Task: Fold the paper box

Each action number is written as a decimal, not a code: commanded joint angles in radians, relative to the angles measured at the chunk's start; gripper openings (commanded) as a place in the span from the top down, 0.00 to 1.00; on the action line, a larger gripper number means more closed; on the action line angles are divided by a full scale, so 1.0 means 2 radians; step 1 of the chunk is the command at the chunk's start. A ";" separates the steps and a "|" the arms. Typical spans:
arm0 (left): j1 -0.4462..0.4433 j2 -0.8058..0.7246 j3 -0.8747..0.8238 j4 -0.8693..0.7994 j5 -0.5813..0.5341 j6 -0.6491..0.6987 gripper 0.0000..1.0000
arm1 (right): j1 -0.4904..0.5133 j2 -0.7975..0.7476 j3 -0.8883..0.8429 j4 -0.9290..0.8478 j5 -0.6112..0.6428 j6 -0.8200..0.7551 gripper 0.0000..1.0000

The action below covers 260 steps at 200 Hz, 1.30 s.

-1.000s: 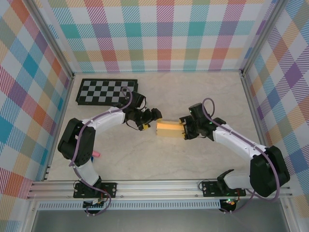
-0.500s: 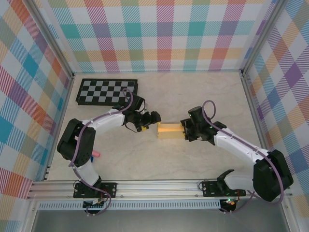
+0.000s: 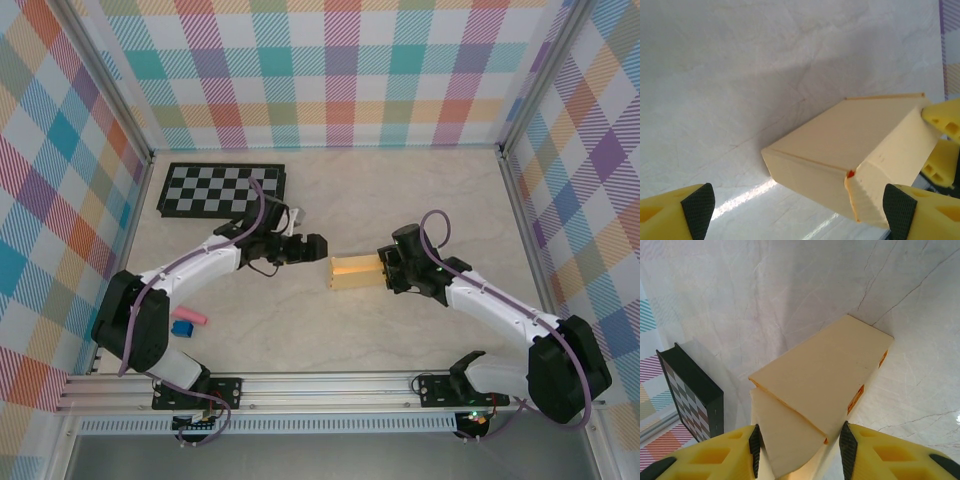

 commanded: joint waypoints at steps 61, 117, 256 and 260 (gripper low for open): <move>-0.026 0.058 0.015 -0.021 0.052 0.060 0.12 | 0.000 0.012 -0.022 -0.036 0.012 -0.003 0.54; -0.026 0.097 0.021 -0.059 -0.005 0.073 0.14 | 0.000 0.012 -0.023 -0.030 0.006 -0.008 0.54; -0.026 0.118 0.031 -0.075 -0.024 0.075 0.17 | -0.160 0.028 0.141 -0.209 -0.249 -0.536 0.44; -0.026 0.118 0.031 -0.076 -0.024 0.075 0.17 | -0.160 0.032 0.142 -0.208 -0.254 -0.537 0.44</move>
